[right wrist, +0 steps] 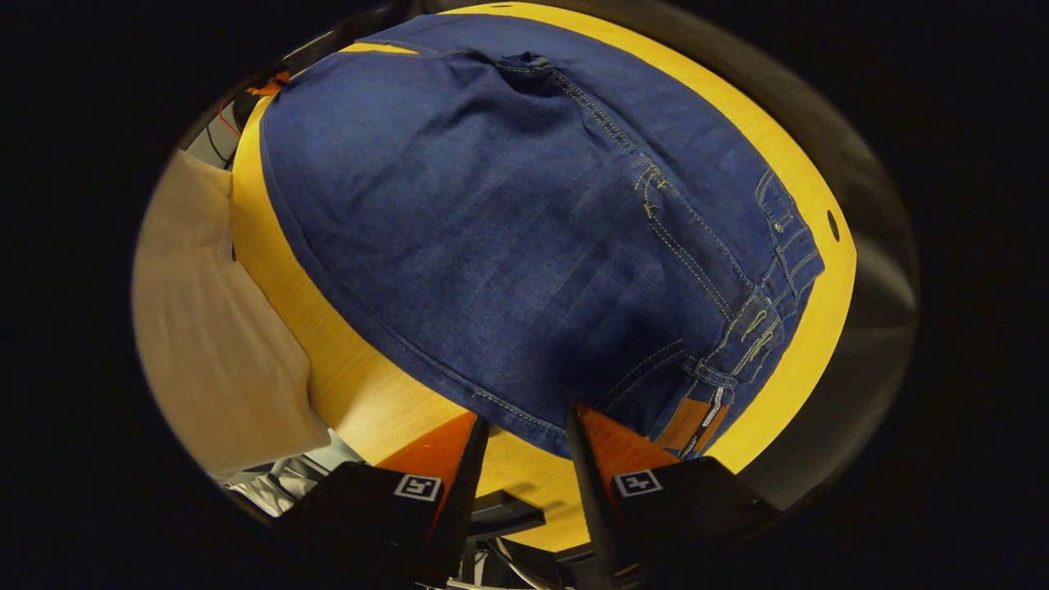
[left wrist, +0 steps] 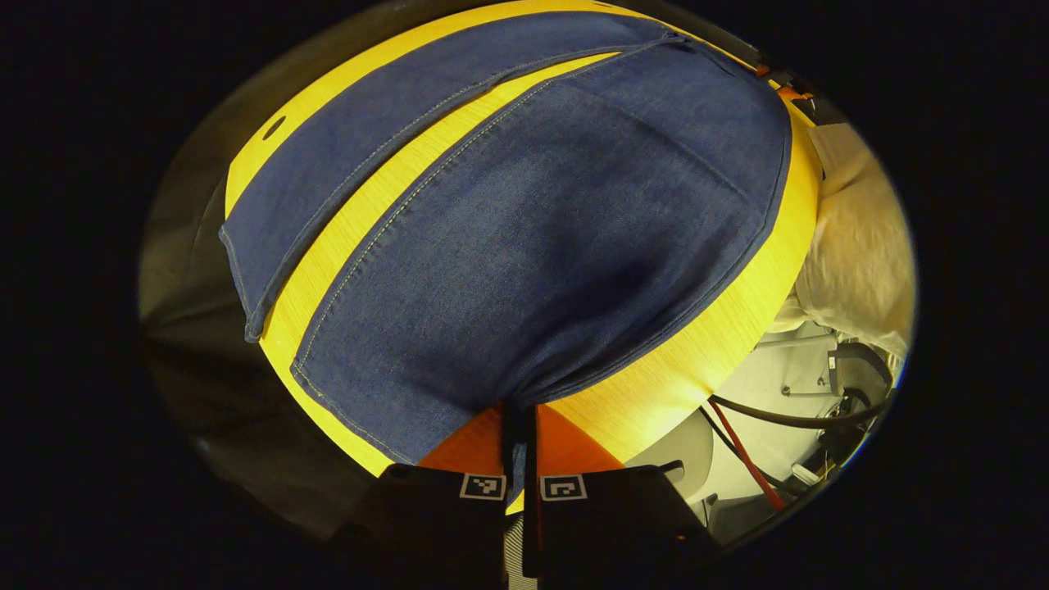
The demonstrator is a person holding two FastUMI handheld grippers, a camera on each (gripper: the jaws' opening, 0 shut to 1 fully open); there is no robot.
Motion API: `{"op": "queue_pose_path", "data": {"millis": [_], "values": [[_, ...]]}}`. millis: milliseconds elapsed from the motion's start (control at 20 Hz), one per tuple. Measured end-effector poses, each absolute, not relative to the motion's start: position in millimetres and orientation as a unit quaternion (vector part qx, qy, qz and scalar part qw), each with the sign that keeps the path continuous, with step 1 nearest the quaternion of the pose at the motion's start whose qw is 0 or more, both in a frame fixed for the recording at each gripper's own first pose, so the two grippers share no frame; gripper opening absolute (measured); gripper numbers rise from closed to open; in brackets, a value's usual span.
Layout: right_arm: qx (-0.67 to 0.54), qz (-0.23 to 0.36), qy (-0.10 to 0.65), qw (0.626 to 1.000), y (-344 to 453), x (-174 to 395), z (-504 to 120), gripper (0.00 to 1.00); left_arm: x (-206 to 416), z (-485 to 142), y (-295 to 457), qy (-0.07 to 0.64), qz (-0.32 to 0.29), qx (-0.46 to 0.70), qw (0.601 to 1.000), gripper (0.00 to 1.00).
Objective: Grasp the waist and the cuffs of the jeans and fold them to make the two legs overlap; first hold the waist and fold one-third of the jeans toward the cuffs, then hold the cuffs and fold the remaining one-third in the same direction to finish folding.
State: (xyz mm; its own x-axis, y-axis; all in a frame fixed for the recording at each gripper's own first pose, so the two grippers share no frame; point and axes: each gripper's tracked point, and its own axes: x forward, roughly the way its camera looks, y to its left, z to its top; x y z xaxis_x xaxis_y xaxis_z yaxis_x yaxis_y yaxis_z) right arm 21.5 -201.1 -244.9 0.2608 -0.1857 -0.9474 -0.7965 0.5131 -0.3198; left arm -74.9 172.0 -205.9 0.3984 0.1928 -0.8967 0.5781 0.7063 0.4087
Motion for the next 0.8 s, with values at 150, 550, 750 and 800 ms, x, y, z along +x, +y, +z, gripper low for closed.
{"op": "queue_pose_path", "data": {"millis": [150, 550, 750, 800], "values": [[-0.413, 0.217, 0.556, 0.688, -201, 23, -245, 0.51, -75, -206, 171, 0.53, -0.126, 0.357, 0.758, 0.01], [-0.343, 0.118, 0.436, 0.824, -199, 39, -237, 0.03, -74, -206, 171, 0.5, -0.103, 0.345, 0.787, 0.01], [-0.285, 0.057, 0.401, 0.869, -200, 40, -234, 0.02, -71, -206, 169, 0.448, -0.058, 0.309, 0.837, 0.01], [-0.269, 0.046, 0.398, 0.876, -200, 40, -236, 0.03, -70, -206, 168, 0.428, -0.04, 0.288, 0.856, 0.01]]}}
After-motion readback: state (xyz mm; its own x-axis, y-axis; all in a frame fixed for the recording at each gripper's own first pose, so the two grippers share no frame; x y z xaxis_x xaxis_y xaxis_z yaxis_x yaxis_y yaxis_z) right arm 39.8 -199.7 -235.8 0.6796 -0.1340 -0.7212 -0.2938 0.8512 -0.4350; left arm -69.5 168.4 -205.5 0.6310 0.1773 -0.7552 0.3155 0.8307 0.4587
